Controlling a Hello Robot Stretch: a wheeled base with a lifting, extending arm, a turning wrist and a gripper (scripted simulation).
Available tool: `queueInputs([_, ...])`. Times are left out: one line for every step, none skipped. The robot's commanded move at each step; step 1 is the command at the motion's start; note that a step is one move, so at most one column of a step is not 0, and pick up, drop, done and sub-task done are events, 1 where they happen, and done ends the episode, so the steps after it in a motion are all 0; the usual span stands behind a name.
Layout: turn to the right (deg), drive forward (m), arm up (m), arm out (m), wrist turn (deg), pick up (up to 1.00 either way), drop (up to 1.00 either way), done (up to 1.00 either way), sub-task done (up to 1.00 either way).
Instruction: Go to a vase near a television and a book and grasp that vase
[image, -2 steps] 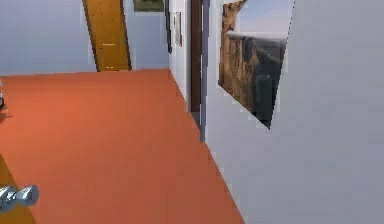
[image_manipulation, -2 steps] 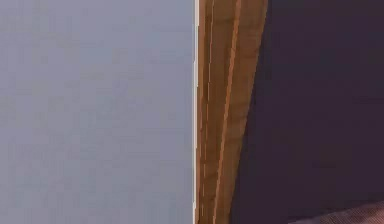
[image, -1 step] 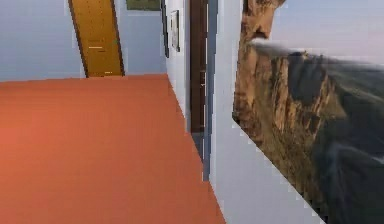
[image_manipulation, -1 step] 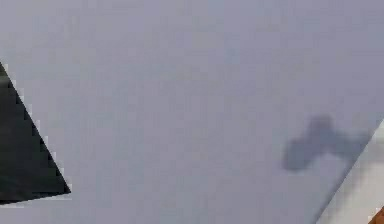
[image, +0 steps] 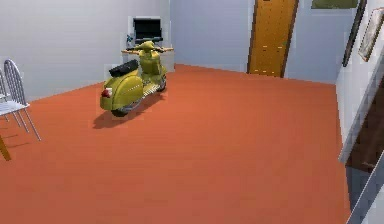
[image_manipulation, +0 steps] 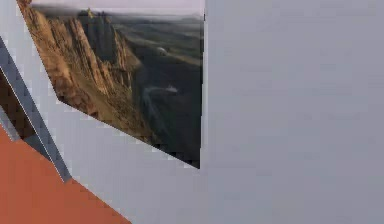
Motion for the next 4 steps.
queueInputs([0.0,0.30,0.00,0.00,0.0,0.00,0.00,0.00,0.00])
queueInputs([-30.0,0.00,0.00,0.00,0.0,0.00,0.00,0.00,0.00])
queueInputs([0.0,0.05,0.00,0.00,0.0,0.00,0.00,0.00,0.00])
queueInputs([33.0,0.00,0.00,0.00,0.0,0.00,0.00,0.00,0.00])
